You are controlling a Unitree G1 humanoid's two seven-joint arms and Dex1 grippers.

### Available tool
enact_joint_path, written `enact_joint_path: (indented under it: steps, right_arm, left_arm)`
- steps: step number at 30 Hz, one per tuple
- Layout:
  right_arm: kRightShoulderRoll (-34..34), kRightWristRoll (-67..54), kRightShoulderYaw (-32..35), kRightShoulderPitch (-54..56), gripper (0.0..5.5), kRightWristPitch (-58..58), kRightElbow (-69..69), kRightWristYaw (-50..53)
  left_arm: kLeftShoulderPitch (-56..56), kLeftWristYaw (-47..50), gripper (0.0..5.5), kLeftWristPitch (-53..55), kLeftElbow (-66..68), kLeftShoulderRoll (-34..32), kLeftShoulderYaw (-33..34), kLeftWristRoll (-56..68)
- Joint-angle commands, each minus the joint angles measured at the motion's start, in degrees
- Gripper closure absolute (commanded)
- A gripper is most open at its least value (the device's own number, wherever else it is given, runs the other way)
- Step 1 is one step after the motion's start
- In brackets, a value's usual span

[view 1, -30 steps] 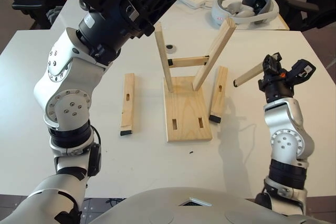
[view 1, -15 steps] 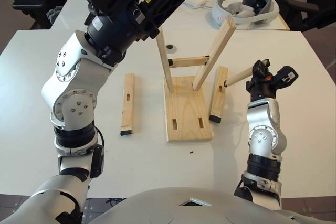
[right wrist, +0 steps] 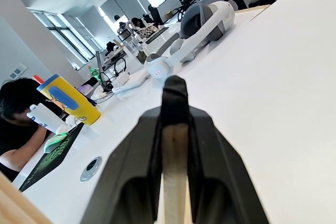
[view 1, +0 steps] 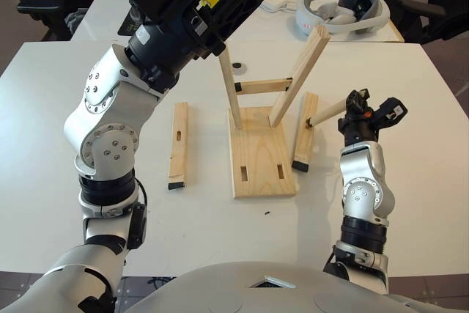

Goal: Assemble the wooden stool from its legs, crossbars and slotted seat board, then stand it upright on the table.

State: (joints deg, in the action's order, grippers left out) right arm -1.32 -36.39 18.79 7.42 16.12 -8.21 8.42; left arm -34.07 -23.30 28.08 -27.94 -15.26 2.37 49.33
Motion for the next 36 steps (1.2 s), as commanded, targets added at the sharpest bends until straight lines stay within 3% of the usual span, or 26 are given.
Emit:
enact_joint_path:
  steps: [1,12,18,23,27,31,36]
  right_arm:
    - [0.6,0.1,0.7,0.4,5.06,0.0,1.3,-0.6]
    - [-0.2,4.2,-1.2,1.1,5.06,0.2,1.1,-0.8]
    - [-4.7,16.1,-10.8,1.7,5.06,3.2,2.2,-3.0]
    - [-3.6,20.3,-15.5,0.3,5.06,4.2,2.0,-4.3]
    - [-5.3,27.0,-20.6,-6.0,5.06,-5.9,3.4,-8.4]
    - [-6.0,29.8,-20.6,-12.3,5.06,-17.1,8.1,-11.6]
    - [-5.2,28.7,-19.0,-14.8,5.06,-22.3,12.1,-13.5]
  left_arm:
    - [0.0,-0.4,2.36,-0.3,0.3,0.2,-0.1,-0.6]
    - [-0.3,0.2,2.36,-0.1,0.1,0.4,-0.3,-1.4]
    - [-0.1,1.3,2.36,0.0,-0.6,0.7,-0.5,-2.4]
    - [0.4,3.3,2.36,0.1,-1.7,2.2,-1.4,-3.2]
    - [1.1,4.5,2.36,-0.2,-2.9,2.3,-1.8,-4.5]
    - [1.2,4.3,2.36,0.0,-3.1,1.9,-1.6,-4.6]
    - [1.2,3.9,2.36,0.4,-2.4,1.1,-1.2,-5.1]
